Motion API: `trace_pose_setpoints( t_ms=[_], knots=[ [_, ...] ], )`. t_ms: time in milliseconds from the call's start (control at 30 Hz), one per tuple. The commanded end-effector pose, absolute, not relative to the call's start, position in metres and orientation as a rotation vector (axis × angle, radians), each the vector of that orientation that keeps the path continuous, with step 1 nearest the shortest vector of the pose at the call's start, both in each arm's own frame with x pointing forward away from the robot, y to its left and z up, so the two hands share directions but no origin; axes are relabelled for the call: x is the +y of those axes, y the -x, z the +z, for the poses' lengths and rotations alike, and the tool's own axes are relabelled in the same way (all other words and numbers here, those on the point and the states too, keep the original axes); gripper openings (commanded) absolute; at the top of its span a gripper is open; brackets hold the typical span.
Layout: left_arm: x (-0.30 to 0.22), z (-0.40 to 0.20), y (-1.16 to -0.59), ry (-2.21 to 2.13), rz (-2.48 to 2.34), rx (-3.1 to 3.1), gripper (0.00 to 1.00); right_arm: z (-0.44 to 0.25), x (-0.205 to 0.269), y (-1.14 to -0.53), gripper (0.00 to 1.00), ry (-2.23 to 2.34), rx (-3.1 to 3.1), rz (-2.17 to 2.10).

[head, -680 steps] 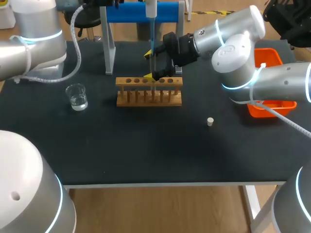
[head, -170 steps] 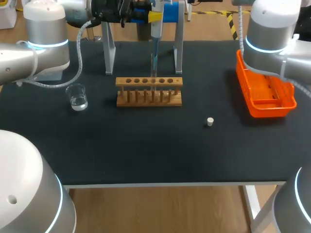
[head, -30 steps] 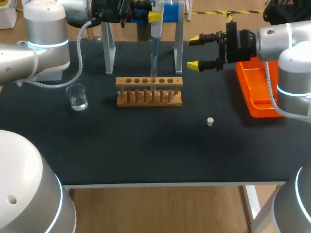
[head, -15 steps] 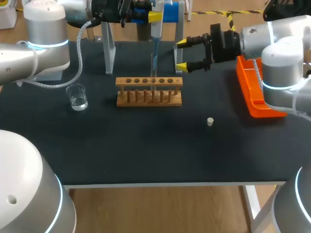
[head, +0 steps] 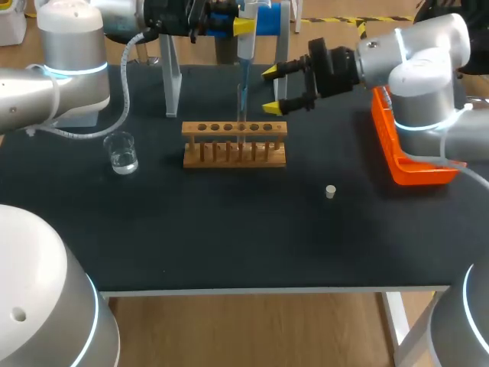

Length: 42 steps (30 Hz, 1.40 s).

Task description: Invert the test tube, pick up the pipette, mount the tip to pipette, aspirate from beaker and dispense into the tube, eject the tip, return the pipette, and cap with the stopper.

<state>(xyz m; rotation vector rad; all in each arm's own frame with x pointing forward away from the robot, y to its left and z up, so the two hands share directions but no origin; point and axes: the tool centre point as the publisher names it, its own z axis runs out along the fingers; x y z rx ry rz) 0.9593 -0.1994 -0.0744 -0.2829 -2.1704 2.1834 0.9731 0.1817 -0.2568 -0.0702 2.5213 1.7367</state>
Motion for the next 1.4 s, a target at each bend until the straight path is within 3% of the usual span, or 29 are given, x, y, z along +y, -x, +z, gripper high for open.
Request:
trace_pose_setpoints(
  t_ms=[33,1400],
  knots=[
    [-0.199,-0.074,-0.960,0.287,2.180,-2.168,0.00,-0.260,0.188,-0.981,1.00,0.087,2.539,1.736],
    [-0.199,-0.074,-0.960,0.287,2.180,-2.168,0.00,-0.290,0.233,-0.987,1.00,0.108,2.594,1.592]
  ],
)
